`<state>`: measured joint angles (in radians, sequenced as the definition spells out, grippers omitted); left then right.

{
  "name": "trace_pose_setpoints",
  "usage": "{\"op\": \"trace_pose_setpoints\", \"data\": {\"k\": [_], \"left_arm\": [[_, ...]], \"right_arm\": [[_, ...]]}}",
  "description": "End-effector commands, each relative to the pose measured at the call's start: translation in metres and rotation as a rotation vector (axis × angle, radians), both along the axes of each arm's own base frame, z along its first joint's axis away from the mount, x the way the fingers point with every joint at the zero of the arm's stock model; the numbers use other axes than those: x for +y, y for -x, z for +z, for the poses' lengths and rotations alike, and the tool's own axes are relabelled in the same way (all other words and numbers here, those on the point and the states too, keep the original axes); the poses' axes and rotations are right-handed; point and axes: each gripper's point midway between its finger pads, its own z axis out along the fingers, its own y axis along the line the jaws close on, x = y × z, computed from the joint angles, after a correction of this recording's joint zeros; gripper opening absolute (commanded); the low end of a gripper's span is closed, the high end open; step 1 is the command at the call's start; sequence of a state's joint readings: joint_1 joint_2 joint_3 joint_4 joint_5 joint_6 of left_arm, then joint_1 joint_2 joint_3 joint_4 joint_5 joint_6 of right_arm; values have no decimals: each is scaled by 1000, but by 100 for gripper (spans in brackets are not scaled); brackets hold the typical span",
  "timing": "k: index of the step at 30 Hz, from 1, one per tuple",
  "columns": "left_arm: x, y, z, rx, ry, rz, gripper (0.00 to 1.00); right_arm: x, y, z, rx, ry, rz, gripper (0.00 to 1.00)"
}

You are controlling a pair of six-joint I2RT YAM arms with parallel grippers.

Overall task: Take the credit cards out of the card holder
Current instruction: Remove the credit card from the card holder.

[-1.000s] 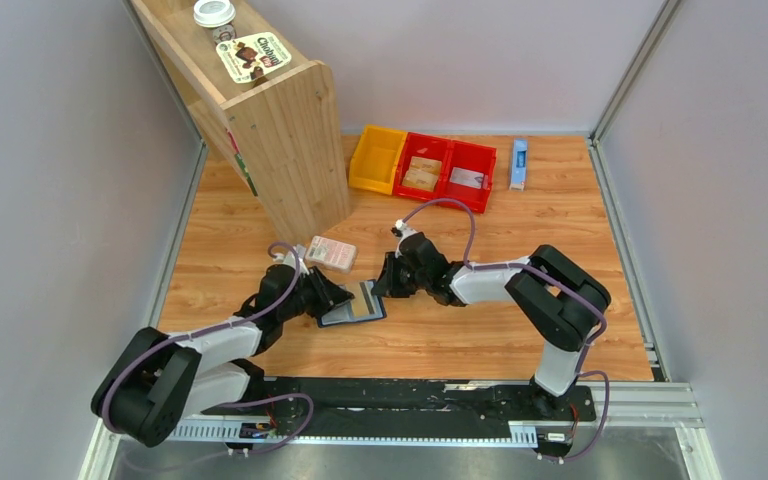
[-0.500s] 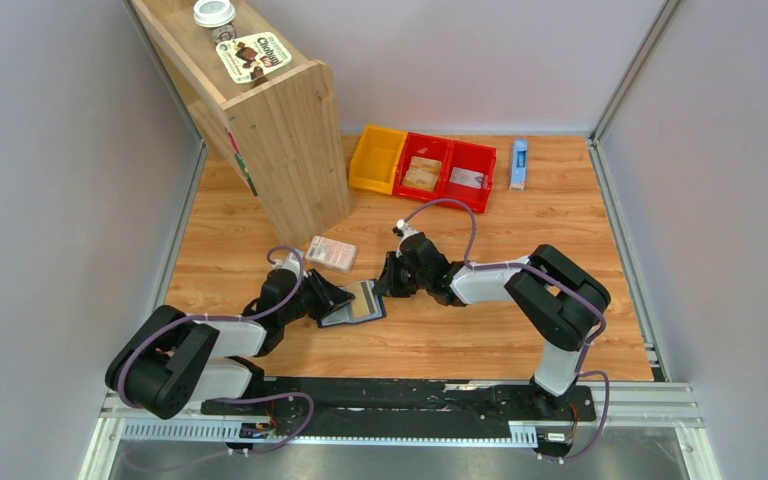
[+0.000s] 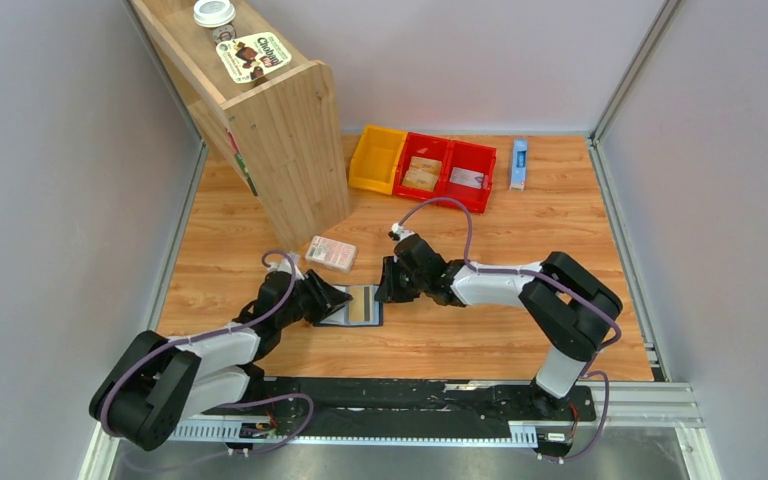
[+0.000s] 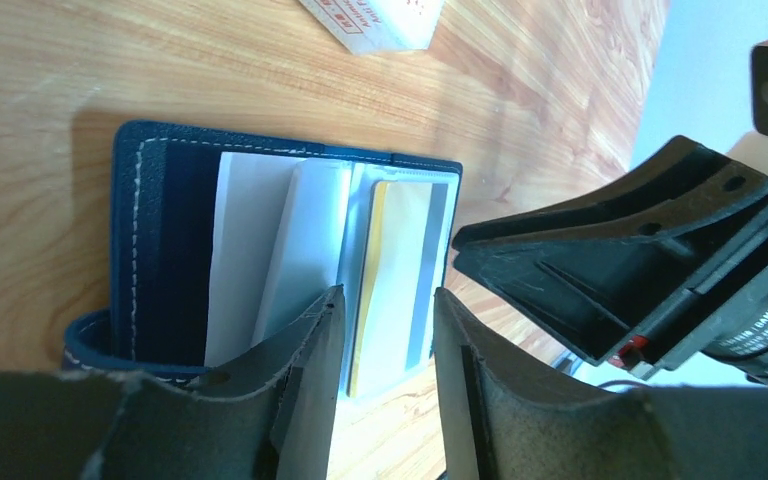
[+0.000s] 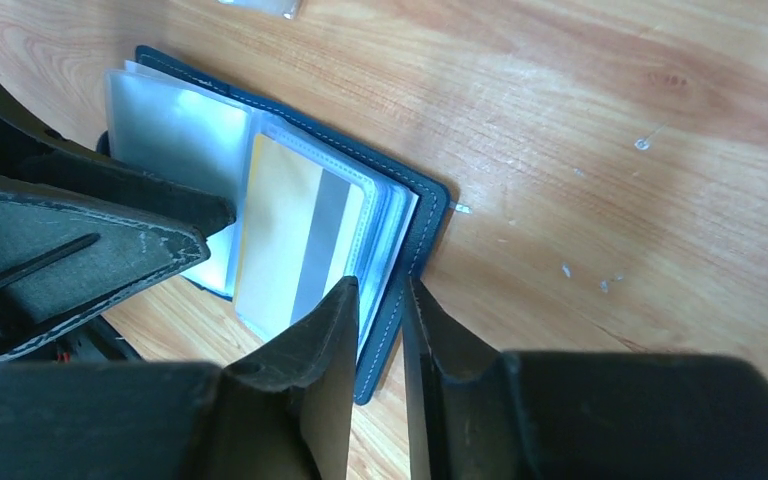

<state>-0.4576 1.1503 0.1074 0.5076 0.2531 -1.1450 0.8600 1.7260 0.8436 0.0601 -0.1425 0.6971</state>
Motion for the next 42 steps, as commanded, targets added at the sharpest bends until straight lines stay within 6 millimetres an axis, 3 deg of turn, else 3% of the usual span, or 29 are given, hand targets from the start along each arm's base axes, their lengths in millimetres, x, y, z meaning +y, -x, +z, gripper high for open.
{"op": "trace_pose_setpoints", "data": {"k": [1,6,10,18,25,34,42], "left_arm": [[11,6,-10,23,-77,11,47],[9,8,-11,34,-74,0,49],[5,9,-12,40,-55,-19,49],[0,9,-12,45,-33,-34,48],[-4,9,-9,37,-8,-49,44],[-7,5,20,-80,72,-41,34],[-4,2,44,-142,112,-4,32]], "right_arm": [[7,-11,35,-78,-22,12,26],[17,-12,49,-78,-66,32,26],[25,-6,43,-37,-89,59,24],[27,7,5,73,-65,76,20],[14,16,-28,132,11,75,17],[7,20,-41,145,51,76,17],[5,20,-44,145,59,78,17]]}}
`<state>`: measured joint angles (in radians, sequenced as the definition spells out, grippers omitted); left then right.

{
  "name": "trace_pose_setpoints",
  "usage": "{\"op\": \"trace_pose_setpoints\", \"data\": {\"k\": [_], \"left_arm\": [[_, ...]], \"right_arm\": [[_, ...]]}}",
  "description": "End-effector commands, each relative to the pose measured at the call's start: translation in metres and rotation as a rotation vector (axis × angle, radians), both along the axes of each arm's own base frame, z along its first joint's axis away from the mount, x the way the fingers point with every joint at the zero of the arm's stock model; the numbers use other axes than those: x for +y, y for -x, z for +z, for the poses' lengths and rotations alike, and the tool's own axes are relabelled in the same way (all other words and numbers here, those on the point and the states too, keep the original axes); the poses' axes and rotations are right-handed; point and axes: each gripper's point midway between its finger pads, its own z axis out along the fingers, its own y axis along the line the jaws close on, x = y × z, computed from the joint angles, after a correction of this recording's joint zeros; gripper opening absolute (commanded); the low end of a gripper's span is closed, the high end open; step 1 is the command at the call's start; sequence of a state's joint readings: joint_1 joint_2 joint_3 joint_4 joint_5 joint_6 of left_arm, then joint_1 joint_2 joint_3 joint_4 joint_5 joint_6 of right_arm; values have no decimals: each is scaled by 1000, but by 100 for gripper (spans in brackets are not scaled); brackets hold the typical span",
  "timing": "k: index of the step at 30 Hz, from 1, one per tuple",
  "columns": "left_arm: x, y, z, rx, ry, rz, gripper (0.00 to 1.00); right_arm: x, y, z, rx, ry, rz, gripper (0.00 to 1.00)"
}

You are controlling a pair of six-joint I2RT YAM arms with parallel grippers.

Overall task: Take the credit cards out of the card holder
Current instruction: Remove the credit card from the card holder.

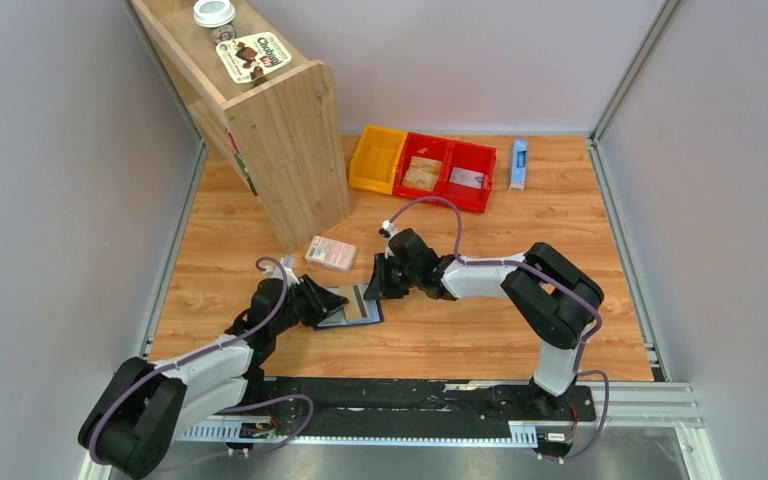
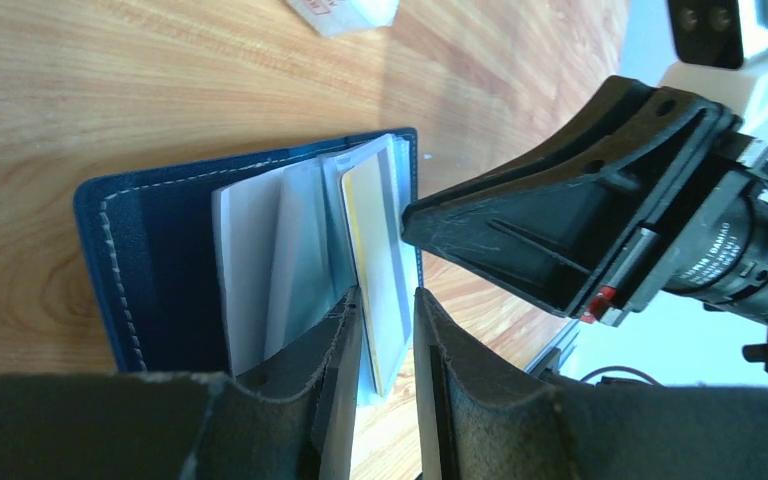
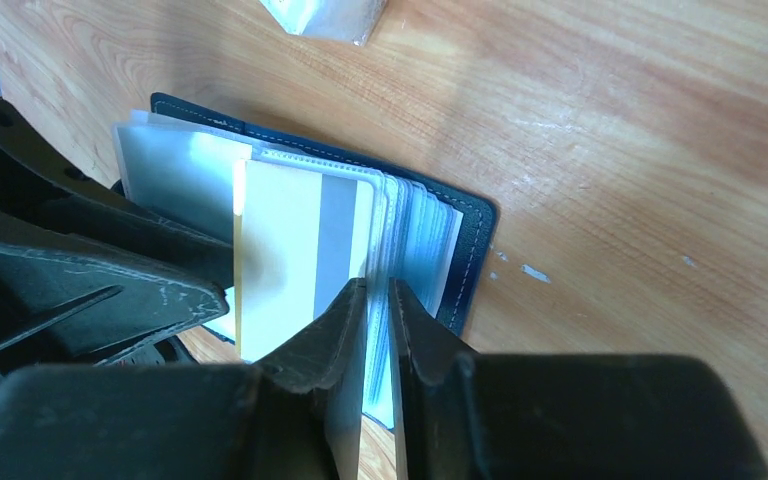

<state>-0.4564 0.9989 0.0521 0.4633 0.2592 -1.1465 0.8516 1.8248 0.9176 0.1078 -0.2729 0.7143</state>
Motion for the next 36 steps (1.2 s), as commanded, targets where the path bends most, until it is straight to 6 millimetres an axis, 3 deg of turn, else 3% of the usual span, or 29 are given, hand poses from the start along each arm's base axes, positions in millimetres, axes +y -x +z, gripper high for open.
{"op": "trace_pose_setpoints", "data": {"k": [1,10,19,29,34,36], "left_arm": [[-9,-10,37,-100,90,2,32],[-11,-10,38,-85,119,6,30],[-15,-12,43,-74,169,9,20],[-12,-13,19,-19,103,17,21],[-8,-8,1,30,71,29,2],[-4,-5,-7,53,52,43,0]], "right_arm": [[-22,19,-43,74,142,12,17],[-20,20,-43,79,136,18,17],[-19,22,-45,84,132,24,17],[-14,24,-48,92,126,39,17],[-19,22,-53,88,148,22,16],[-21,22,-55,87,157,19,16]]}}
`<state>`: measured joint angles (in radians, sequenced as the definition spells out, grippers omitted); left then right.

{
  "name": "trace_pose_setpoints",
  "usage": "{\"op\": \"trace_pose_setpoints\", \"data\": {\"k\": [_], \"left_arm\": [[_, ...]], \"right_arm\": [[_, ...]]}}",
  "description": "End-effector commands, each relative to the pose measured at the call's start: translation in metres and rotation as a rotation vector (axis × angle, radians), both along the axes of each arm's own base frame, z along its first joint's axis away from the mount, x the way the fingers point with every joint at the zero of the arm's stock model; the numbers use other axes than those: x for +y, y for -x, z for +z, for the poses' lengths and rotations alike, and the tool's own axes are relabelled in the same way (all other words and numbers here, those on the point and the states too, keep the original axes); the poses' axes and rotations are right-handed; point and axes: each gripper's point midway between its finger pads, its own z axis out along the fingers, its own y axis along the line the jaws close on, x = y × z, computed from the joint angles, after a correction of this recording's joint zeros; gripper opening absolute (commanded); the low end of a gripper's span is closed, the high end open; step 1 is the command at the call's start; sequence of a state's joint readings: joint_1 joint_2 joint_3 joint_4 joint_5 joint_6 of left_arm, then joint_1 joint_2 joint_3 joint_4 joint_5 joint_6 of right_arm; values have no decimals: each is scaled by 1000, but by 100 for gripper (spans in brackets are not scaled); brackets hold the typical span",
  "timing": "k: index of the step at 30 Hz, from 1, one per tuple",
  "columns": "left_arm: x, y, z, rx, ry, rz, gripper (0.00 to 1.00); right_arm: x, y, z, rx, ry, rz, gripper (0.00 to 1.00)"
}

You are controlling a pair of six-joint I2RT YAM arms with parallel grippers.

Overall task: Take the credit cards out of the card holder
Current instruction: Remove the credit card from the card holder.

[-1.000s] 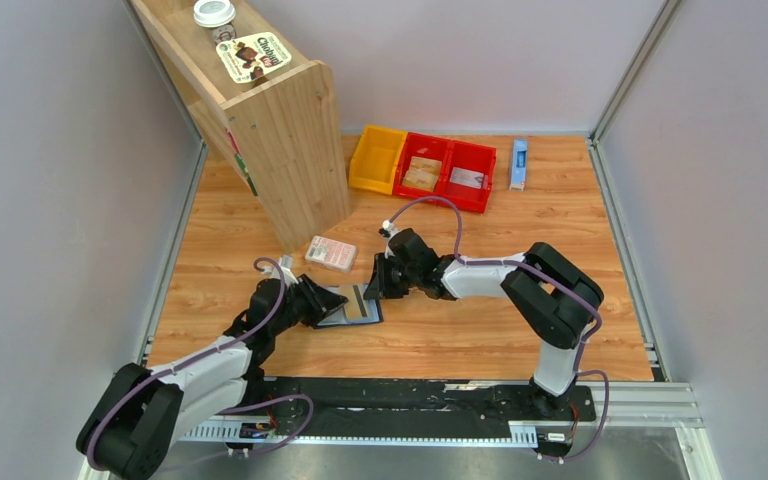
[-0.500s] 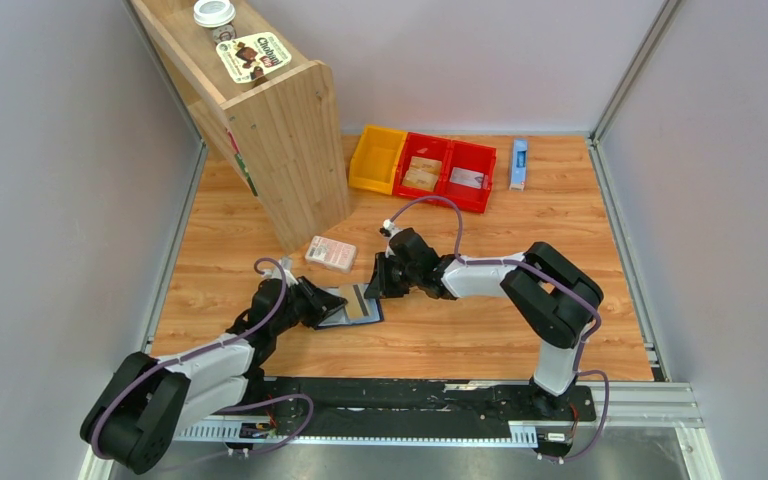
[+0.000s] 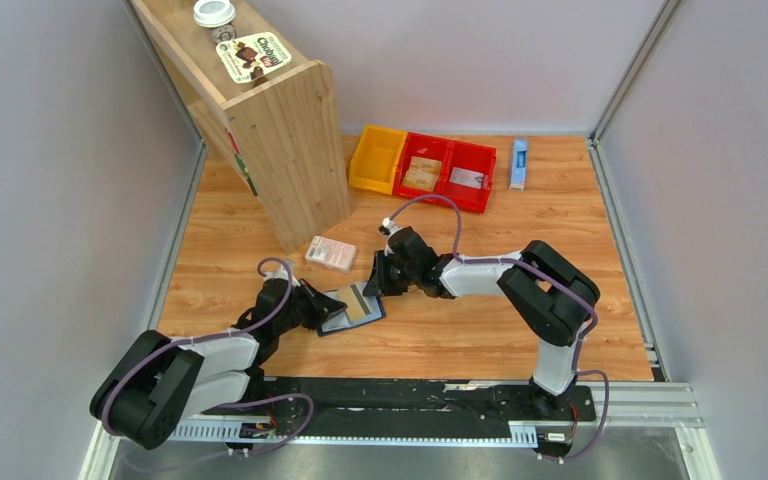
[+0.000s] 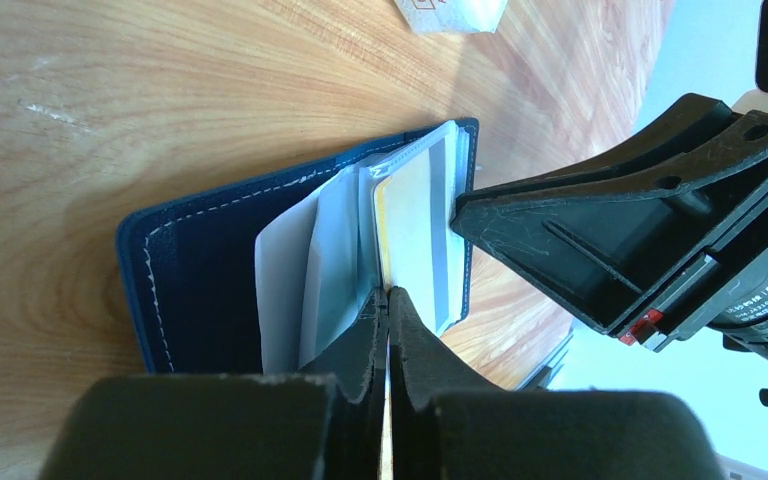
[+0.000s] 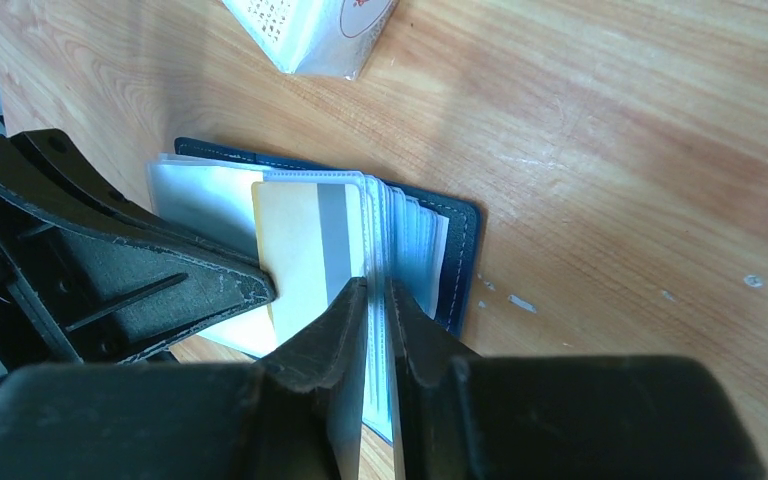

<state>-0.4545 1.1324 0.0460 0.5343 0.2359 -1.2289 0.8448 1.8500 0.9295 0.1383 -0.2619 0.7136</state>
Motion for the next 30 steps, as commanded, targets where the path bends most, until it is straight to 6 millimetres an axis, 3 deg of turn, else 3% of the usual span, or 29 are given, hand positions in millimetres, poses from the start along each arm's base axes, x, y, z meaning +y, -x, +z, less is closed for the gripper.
{"op": "trace_pose_setpoints", "data": {"k": [1,8,18,19,21,26,30], "left_arm": [[-4,-4,11,-49,27,-6,0],[13,7,-5,-1,-55,35,0],[22,11,-7,-8,-80,57,0],[28,21,-21,26,-100,61,0],[30,22,-22,30,-102,69,0],[31,20,-15,-4,-104,73,0],[32,19,-13,-17,-110,71,0]], "right_arm": [[-25,31,-53,105,165,30,16],[-36,23,-57,95,187,-3,15],[-40,16,-55,80,205,-5,14],[-39,14,-53,71,205,-8,14],[-44,15,-53,77,229,-17,14],[-45,9,-46,54,228,-29,13],[-41,1,-25,9,206,-33,14]]}}
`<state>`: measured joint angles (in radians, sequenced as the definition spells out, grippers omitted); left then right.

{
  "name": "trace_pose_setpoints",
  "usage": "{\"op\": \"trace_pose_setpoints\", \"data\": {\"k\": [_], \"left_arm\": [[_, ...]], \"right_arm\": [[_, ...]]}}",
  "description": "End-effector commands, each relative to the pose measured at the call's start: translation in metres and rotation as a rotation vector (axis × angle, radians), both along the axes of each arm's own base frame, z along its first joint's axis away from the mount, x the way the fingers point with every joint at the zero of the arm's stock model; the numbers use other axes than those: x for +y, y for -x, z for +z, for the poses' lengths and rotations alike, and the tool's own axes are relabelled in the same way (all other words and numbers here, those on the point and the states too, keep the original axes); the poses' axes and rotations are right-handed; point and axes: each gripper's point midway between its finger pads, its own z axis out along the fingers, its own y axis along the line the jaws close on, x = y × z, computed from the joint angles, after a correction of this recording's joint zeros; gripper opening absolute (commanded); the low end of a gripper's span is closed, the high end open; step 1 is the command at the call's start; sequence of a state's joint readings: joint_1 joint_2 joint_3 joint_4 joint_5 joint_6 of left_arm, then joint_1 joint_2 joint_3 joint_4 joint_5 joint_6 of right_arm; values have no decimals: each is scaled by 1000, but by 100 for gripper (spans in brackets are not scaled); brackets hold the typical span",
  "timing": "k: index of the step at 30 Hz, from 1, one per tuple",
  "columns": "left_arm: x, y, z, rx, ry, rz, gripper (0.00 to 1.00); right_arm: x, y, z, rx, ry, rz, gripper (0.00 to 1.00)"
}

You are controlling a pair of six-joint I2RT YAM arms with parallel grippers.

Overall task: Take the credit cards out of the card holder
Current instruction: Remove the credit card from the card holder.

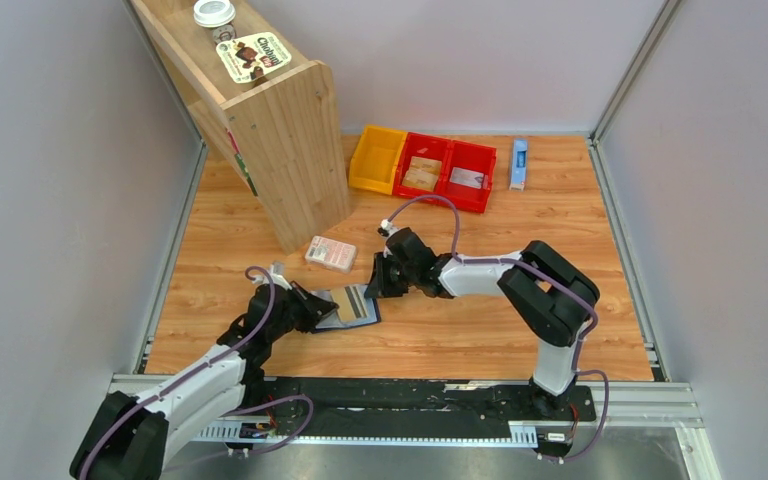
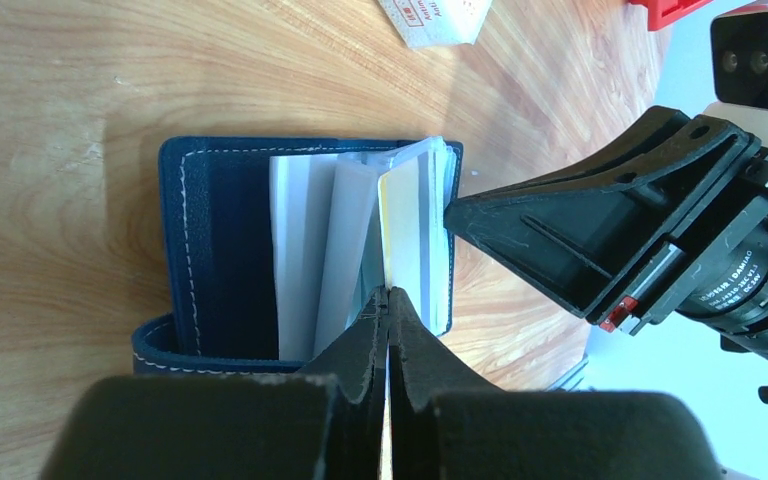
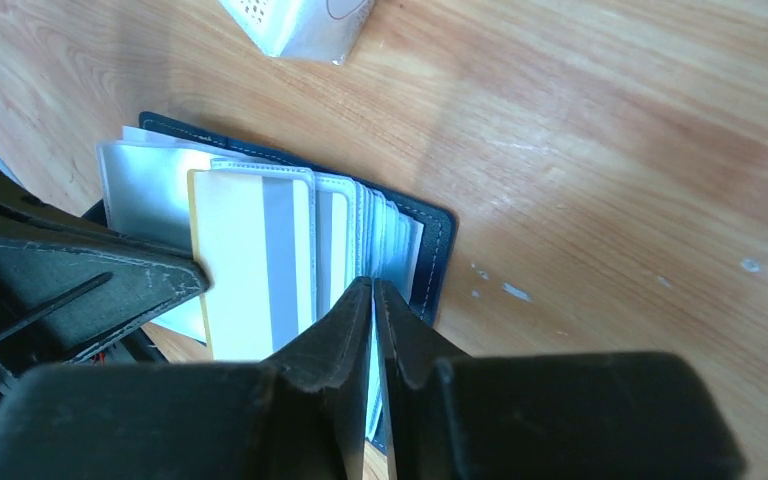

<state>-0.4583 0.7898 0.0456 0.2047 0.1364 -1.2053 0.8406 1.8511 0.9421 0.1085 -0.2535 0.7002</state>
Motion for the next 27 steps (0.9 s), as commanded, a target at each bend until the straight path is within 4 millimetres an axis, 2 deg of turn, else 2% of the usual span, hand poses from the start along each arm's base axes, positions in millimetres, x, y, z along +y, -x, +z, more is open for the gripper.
{"op": "trace_pose_setpoints", "data": {"k": [1,7,13,15,21,27], "left_arm": [[12,14,-26,29,-52,5,0],[12,14,-24,25,-48,8,0],[13,14,-27,30,-49,15,0],[14,15,-28,36,-54,17,0],[14,15,-30,41,-59,17,0],[17,18,-35,55,-73,22,0]], "right_arm": [[-36,2,-17,0,173,-29,15],[-16,0,27,-75,78,6,20],[5,8,48,-97,-6,59,24],[20,11,58,-111,-68,92,25],[45,17,53,-82,-130,139,23],[43,15,23,-46,-78,128,19]]}}
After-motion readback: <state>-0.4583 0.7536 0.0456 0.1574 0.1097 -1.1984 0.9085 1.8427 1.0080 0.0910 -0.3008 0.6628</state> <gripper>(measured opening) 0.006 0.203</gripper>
